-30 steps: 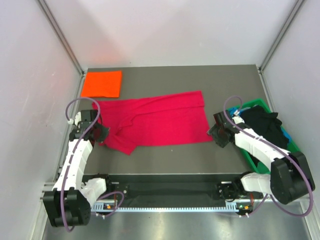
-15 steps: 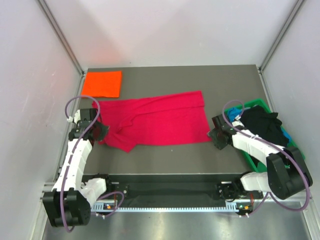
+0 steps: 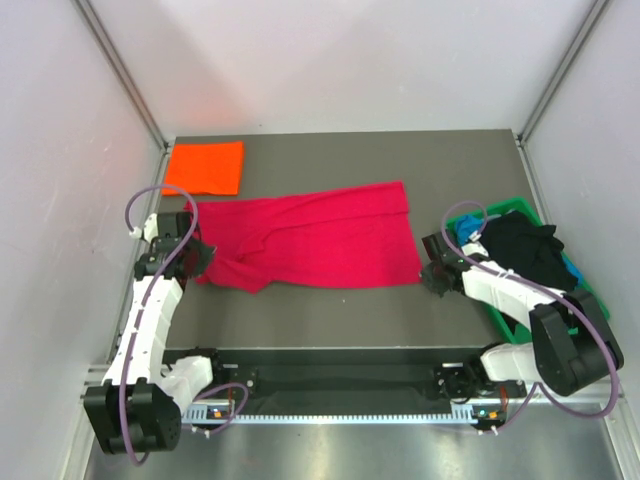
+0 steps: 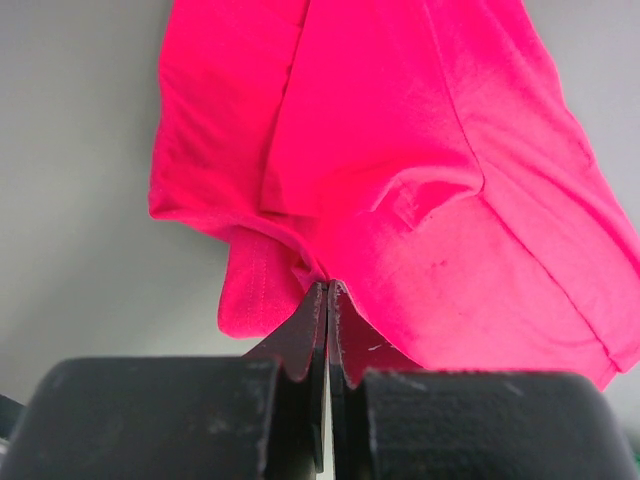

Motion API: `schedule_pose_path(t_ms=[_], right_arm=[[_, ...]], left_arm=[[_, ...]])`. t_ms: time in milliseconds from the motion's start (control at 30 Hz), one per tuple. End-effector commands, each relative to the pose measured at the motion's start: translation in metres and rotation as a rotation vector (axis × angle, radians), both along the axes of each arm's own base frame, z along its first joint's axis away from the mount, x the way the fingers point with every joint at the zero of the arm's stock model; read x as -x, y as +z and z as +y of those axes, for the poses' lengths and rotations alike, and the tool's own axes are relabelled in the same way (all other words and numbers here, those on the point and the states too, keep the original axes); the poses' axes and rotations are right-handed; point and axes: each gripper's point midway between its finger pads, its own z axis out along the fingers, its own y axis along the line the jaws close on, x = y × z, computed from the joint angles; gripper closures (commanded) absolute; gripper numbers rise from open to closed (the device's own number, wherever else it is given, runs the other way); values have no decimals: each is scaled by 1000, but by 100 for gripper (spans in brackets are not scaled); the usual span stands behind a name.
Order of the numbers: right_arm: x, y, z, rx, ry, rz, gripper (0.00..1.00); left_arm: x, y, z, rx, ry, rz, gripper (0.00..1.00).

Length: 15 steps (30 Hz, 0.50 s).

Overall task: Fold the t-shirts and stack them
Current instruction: Fold the tshirt

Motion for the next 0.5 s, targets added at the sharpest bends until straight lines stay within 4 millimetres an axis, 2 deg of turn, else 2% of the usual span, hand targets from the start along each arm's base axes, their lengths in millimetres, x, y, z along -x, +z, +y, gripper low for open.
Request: schedule_pose_path(t_ms=[0,267,467], right_arm=[[-13,8,3,36,53,-58,100],[-35,37,7,72,153,-175,100],[-52,58,11,106,207,-235,100]], left_arm=[[-13,22,5,-30,10,-71,100],[-20,26,10,-58,14,-82,100],[-33,19,14,-70,24,-67,100]])
